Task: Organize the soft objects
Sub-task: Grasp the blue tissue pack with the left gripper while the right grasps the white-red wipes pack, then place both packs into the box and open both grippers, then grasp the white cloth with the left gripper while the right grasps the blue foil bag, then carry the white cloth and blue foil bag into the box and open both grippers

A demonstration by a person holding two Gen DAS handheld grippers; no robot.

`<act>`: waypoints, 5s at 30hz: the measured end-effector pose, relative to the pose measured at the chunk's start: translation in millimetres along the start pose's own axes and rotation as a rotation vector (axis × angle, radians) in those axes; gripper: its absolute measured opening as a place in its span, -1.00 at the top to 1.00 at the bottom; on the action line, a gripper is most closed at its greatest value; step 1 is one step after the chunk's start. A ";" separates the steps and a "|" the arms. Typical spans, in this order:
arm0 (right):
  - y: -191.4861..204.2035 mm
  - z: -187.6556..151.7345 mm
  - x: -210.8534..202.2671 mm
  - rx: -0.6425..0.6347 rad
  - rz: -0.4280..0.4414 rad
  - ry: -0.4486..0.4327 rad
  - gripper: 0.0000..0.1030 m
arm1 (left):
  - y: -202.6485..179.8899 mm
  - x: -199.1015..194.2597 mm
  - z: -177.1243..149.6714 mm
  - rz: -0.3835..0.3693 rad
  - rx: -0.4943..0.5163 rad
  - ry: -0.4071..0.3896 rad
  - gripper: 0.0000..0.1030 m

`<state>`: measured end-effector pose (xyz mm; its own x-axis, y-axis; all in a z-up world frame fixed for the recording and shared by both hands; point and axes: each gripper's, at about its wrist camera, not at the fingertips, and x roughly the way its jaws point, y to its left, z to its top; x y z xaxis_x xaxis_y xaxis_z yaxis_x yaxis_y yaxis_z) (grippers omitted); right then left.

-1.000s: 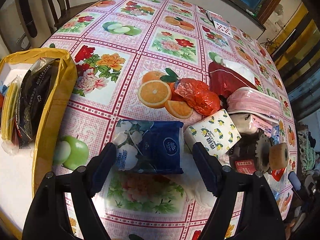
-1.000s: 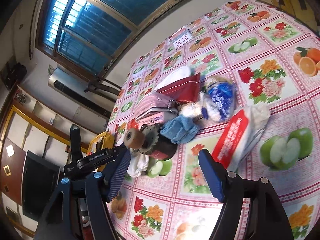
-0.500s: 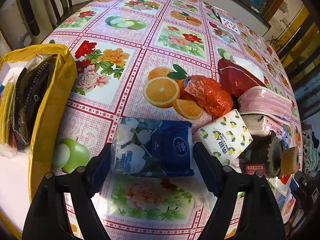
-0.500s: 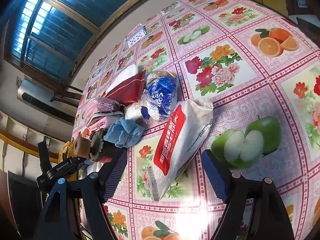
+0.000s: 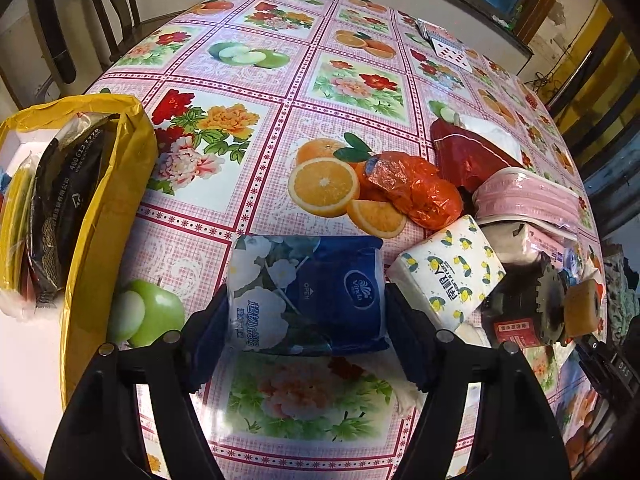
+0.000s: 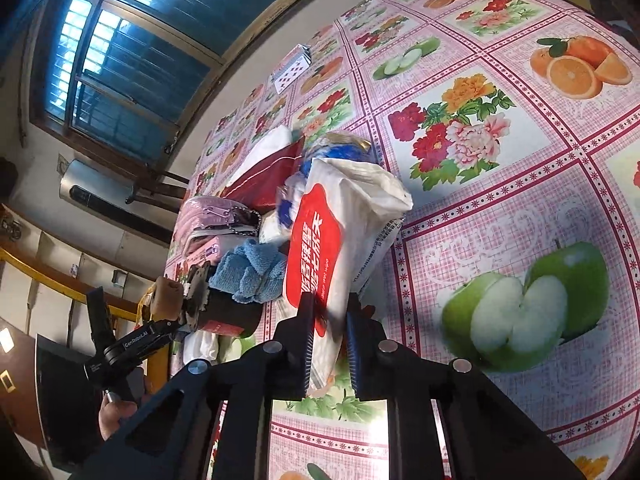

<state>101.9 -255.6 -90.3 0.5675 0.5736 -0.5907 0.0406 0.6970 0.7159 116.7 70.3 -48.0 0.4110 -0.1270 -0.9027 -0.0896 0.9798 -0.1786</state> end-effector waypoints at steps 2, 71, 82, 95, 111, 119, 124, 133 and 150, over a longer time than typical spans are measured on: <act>4.5 -3.3 -7.3 -0.012 0.019 -0.007 0.70 | 0.1 -10.1 -2.7 0.001 0.007 -0.028 -0.41; 68.8 -31.8 -41.5 -0.101 0.161 0.007 -0.30 | 58.0 -96.0 -43.0 -0.015 -0.073 -0.138 -0.54; 20.5 -25.8 -88.4 -0.066 0.047 -0.099 -0.34 | -41.7 -40.0 -43.3 -0.016 0.082 -0.047 -0.53; 7.9 9.1 -56.0 -0.073 -0.092 -0.073 -0.42 | -63.2 -6.4 -39.9 -0.005 0.097 0.007 -0.53; 23.8 72.8 62.0 -0.061 -0.204 0.031 -0.40 | -67.3 4.9 -36.6 0.056 0.131 0.016 -0.69; 24.4 67.3 59.1 -0.138 -0.250 0.023 0.04 | -72.6 6.2 -42.0 0.076 0.172 -0.009 -0.74; 15.5 53.7 38.5 -0.100 -0.175 0.017 0.05 | -72.1 -3.9 -45.6 0.029 0.195 -0.029 0.09; 40.1 7.9 -32.8 -0.127 0.004 -0.033 0.05 | -44.3 -14.4 -49.7 -0.091 0.112 -0.005 0.73; 211.6 -56.0 27.1 -0.397 0.219 0.161 0.04 | 58.2 -112.3 -52.6 -0.092 -0.021 -0.197 0.73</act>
<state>79.8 -68.4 24.3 0.3915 0.7631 -0.5142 -0.4005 0.6444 0.6514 17.6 133.5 22.4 0.5874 -0.1809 -0.7888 -0.0619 0.9618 -0.2667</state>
